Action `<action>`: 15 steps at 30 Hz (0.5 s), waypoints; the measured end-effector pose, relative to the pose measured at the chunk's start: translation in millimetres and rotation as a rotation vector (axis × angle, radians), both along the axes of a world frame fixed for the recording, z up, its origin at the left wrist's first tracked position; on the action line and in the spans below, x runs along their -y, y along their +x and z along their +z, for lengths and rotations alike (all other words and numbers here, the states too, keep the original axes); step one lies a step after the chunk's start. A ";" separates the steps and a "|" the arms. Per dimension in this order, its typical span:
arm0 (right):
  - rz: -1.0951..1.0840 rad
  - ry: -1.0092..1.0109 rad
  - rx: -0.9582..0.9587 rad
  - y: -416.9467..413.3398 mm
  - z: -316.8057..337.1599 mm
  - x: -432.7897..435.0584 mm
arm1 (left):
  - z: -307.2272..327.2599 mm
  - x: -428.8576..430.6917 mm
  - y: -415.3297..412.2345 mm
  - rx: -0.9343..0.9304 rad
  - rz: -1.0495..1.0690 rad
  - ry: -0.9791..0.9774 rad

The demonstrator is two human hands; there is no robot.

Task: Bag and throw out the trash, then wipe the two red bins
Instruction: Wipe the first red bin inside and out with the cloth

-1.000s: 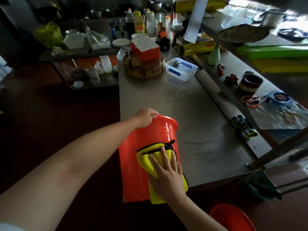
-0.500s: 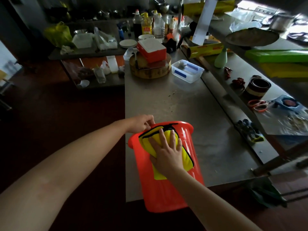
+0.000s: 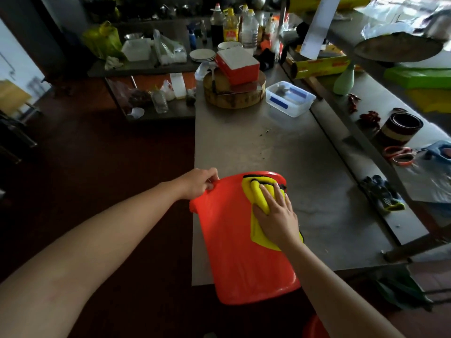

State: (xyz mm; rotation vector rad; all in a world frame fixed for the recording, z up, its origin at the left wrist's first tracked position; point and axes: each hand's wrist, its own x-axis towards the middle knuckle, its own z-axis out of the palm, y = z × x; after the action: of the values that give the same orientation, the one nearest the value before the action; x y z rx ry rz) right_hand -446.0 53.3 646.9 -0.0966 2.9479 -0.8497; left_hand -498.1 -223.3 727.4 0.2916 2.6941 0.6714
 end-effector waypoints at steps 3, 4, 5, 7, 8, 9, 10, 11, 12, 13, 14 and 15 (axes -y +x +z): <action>-0.111 -0.229 0.076 -7.2 -7.1 -17.1 | -1.8 2.7 3.3 0.008 0.029 0.012; -0.152 -0.305 0.106 -9.0 -10.5 -24.2 | -2.4 3.5 4.5 0.006 0.033 0.010; -0.179 -0.350 0.130 -10.7 -13.7 -30.1 | -2.5 3.4 5.9 0.000 0.034 0.014; -0.184 -0.371 0.158 -12.9 -18.5 -35.7 | -1.2 -2.1 8.6 -0.023 0.032 0.049; -0.177 -0.371 0.161 -13.6 -19.6 -35.1 | 0.5 -7.4 8.8 -0.043 0.028 0.066; -0.173 -0.370 0.163 -13.8 -19.5 -32.8 | 1.9 -13.7 8.6 -0.067 0.023 0.075; -0.169 -0.365 0.165 -13.6 -18.2 -29.7 | 2.5 -20.1 7.7 -0.092 0.023 0.081; -0.159 -0.354 0.160 -12.8 -16.4 -26.4 | 2.7 -25.4 6.2 -0.107 0.031 0.084; -0.143 -0.338 0.145 -11.4 -14.2 -23.7 | 2.5 -29.4 4.1 -0.109 0.040 0.083; -0.127 -0.314 0.125 -9.0 -11.7 -21.2 | 2.7 -32.1 2.3 -0.101 0.047 0.076; -0.109 -0.277 0.101 -6.0 -8.8 -18.3 | 2.8 -33.9 0.4 -0.092 0.049 0.063; -0.080 -0.214 0.077 -1.8 -5.4 -14.0 | 3.0 -34.9 -2.0 -0.089 0.046 0.044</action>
State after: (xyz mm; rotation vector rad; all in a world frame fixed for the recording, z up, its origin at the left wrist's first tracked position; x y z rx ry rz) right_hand -447.8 67.3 641.5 0.0424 2.7970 -1.1511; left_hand -500.1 -188.4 730.4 0.2769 2.7809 0.7495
